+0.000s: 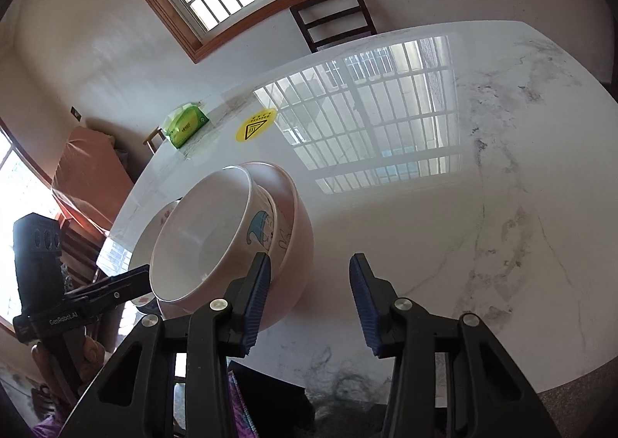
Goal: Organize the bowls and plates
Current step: 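Grip the nested bowl stack rim with both grippers and adjust it, then lift the nested bowl stack by its rim with both grippers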
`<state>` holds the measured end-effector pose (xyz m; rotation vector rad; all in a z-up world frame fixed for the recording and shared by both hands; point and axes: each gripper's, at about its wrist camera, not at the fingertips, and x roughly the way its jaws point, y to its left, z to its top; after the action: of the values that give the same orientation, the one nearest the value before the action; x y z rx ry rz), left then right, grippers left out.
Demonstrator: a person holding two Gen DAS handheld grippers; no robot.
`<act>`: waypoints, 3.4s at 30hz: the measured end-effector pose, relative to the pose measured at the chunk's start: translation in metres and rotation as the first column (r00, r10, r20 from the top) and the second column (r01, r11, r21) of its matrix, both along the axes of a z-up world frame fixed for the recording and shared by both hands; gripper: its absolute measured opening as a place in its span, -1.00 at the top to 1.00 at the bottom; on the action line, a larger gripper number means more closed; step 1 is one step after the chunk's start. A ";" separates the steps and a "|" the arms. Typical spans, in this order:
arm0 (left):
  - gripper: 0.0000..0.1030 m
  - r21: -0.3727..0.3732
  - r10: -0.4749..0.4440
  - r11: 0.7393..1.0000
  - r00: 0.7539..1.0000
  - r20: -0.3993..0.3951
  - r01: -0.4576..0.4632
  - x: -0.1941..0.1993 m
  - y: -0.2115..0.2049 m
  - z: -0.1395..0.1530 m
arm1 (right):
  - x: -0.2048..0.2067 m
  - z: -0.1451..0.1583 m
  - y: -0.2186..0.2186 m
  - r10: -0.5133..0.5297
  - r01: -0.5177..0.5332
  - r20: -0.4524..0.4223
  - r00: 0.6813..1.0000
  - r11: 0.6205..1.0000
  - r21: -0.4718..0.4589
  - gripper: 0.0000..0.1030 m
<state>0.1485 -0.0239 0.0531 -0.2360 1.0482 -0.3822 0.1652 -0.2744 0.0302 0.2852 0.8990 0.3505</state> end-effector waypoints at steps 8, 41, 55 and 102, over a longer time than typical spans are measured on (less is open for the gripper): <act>-0.22 0.089 0.024 0.996 0.996 -0.081 -0.016 0.018 -0.012 0.004 | 0.017 0.002 0.006 0.046 -0.049 -0.079 0.996 0.998 -0.040 0.20; 0.07 0.079 0.171 0.984 0.963 -0.206 -0.158 0.023 0.000 0.005 | 0.054 -0.002 0.000 0.131 -0.131 -0.333 0.934 0.991 0.021 0.25; 0.07 0.196 0.272 0.952 0.940 -0.207 -0.233 0.022 -0.021 0.018 | 0.064 -0.003 0.014 0.108 -0.162 -0.379 0.919 0.980 -0.112 0.28; 0.87 -0.001 0.307 0.951 0.946 -0.109 -0.309 0.012 -0.017 0.021 | 0.063 -0.005 0.015 0.165 -0.177 -0.346 0.924 0.984 -0.005 0.63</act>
<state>0.1604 -0.0408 0.0742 -0.4347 1.0932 -0.0968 0.2278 -0.2590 0.0252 0.2385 1.2804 0.4538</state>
